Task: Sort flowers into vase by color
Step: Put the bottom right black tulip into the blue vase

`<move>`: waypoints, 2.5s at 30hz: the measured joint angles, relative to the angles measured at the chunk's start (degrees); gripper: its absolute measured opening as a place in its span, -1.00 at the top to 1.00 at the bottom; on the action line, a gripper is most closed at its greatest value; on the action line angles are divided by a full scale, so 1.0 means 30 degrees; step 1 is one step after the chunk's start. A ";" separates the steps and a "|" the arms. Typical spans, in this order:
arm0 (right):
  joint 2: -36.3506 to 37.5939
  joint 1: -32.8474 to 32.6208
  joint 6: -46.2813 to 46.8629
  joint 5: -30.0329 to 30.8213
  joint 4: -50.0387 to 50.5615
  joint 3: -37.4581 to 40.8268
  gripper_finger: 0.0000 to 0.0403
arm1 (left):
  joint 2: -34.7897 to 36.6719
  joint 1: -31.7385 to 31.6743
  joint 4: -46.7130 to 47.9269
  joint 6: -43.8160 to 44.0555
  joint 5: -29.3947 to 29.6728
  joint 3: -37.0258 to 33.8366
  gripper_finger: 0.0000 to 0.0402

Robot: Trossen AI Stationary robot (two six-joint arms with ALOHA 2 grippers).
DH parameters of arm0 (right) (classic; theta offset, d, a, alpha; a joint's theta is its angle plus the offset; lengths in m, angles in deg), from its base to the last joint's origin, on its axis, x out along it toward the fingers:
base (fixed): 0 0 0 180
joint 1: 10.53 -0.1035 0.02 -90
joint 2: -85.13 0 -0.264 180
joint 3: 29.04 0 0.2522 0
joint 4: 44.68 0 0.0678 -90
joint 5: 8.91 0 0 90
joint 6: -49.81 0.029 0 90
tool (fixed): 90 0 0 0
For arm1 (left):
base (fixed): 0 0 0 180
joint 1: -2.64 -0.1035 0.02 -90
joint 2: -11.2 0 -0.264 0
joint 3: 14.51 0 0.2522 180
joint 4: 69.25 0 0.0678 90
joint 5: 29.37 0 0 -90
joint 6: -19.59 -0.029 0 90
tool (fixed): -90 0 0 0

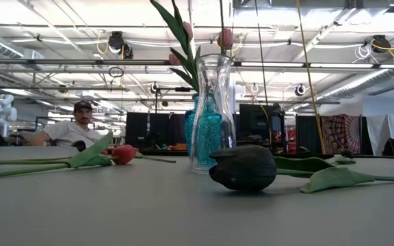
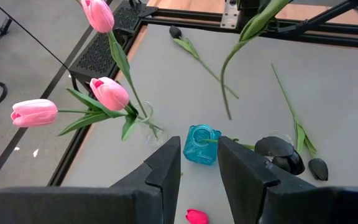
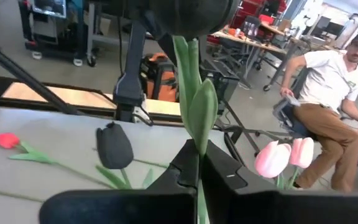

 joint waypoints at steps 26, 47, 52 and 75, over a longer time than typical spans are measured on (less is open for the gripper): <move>-0.1738 0.2419 -0.0272 0.0015 -0.1592 0.0000 1.00 | 0.0006 0.0004 0.0007 -0.0015 0.0000 0.0000 0.43; -0.1789 0.2546 0.0956 0.0007 -0.1560 0.0000 1.00 | 0.0001 -0.0003 0.0007 -0.0003 0.0000 0.0001 0.43; -0.1789 0.2546 0.0960 0.0007 -0.1403 0.0000 1.00 | 0.0000 0.0021 0.0007 0.0000 0.0000 0.0000 0.43; -0.1789 0.2546 0.0894 -0.1035 -0.1264 0.0000 0.64 | 0.0007 0.0034 0.0007 -0.0007 0.0000 0.0000 0.43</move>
